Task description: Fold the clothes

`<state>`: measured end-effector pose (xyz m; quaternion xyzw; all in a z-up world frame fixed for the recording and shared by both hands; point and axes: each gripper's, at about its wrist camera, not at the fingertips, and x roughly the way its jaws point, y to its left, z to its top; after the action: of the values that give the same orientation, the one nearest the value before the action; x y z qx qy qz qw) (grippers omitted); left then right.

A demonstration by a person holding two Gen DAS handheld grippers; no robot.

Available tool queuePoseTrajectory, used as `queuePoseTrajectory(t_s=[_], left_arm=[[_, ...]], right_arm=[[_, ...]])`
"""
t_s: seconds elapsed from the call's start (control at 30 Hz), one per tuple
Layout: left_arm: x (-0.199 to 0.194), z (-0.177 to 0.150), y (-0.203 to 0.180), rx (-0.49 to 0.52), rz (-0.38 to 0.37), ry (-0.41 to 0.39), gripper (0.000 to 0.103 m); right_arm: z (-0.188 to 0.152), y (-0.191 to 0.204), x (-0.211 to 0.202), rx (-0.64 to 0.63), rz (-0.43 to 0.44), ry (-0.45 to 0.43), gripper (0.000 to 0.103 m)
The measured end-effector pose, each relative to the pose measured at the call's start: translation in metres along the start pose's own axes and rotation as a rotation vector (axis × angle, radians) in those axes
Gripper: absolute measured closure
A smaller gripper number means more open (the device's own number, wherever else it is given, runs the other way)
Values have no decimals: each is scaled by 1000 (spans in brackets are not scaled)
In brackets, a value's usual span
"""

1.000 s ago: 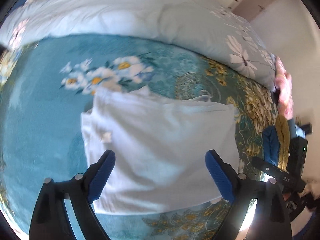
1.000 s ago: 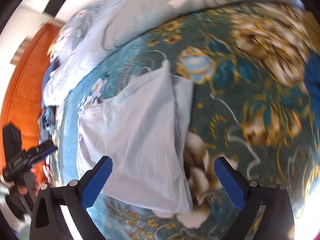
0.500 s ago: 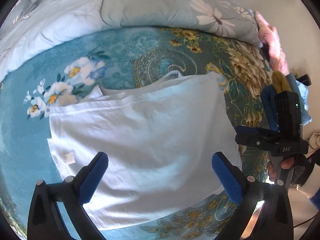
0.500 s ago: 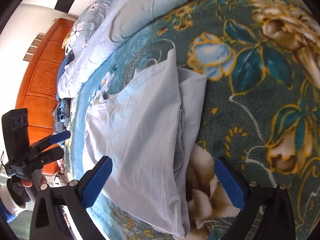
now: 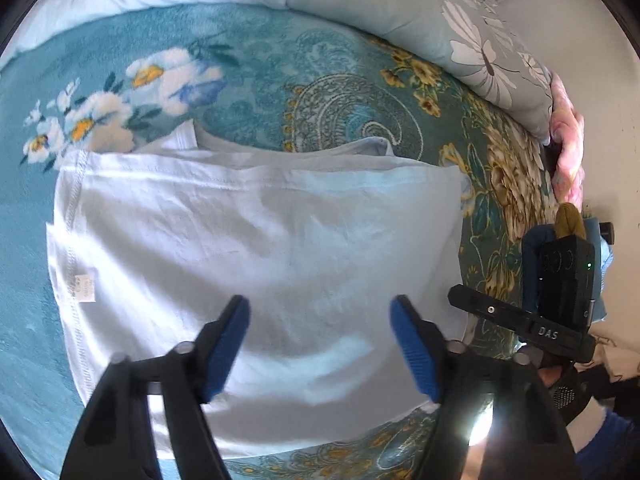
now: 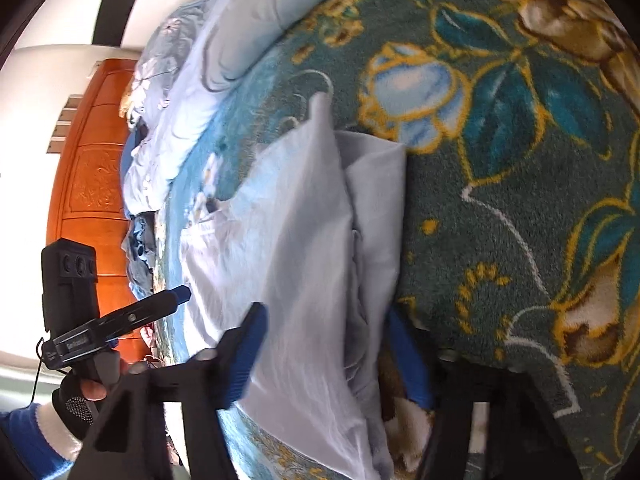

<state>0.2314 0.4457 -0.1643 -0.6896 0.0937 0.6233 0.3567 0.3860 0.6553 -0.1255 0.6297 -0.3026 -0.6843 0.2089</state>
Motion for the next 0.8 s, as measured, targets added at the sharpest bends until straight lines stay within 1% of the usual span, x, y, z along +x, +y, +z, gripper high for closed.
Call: queuePoseTrajectory(t_s=[0.03,0.07,0.1,0.13,0.17,0.2,0.23,0.27,0.37,0.43,0.5,0.63,0.73,0.8], left_arm=[[1,0,2,-9,-7,2,41],[2,0,4,-18,-11,4,50],[4,-1,6,-27,-16,6,57],[5,-1,8,-35,-18,7,72],[6,-1,9,-42,-16,8,84],[8,-1,11,-49,-15,9,89],[9,-2,13,-57,-13,9,94],[11,-2,15,-63,-12,11,94],[20,-2,17,-70,-8,30,94],[29,-2,18,-60,7,49,94],[38,-2,19,-59,19,65,94],[48,0,20,-64,35,77,95],[45,2,19,-68,27,81,95],[35,1,18,-61,7,63,95]], right_arm=[[0,-3,0,13,6,-2,47],[1,-5,0,26,12,-3,51],[1,-9,-1,44,21,-6,57],[0,-12,-2,63,30,-6,61],[0,-15,-1,82,31,-3,72],[0,-19,-1,100,33,0,78],[-1,-22,-1,123,45,0,79],[-1,-23,-1,133,49,-1,83],[-1,-23,1,166,59,-4,89],[0,-19,2,166,46,3,92],[1,-15,0,172,44,0,94],[1,2,-6,142,19,-15,94],[0,20,-9,116,-11,-30,95],[0,33,-11,104,-30,-43,95]])
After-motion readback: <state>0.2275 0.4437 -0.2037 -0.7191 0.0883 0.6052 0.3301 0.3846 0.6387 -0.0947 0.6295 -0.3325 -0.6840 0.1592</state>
